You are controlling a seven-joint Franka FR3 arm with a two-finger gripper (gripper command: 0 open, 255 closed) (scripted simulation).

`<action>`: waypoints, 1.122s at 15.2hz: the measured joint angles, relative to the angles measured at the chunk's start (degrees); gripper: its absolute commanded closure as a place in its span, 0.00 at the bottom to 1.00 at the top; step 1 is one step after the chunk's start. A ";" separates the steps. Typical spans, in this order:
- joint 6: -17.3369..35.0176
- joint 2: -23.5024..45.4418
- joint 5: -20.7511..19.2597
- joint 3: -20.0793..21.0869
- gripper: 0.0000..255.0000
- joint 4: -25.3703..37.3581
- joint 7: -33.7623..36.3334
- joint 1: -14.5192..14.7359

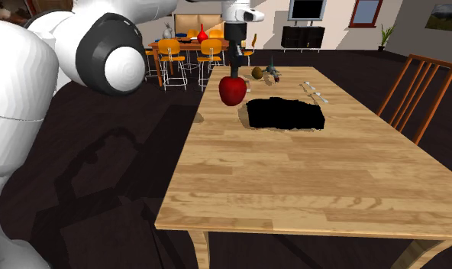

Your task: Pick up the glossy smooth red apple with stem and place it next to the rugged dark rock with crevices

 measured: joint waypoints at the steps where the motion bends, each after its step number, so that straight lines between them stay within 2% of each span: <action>1: 0.62 0.03 -0.01 0.01 1.00 -0.60 0.15 0.02; 10: 10.65 -4.14 0.67 0.38 1.00 -14.91 0.94 -1.70; 17: 16.60 -5.14 0.78 0.40 1.00 -21.91 1.20 -2.43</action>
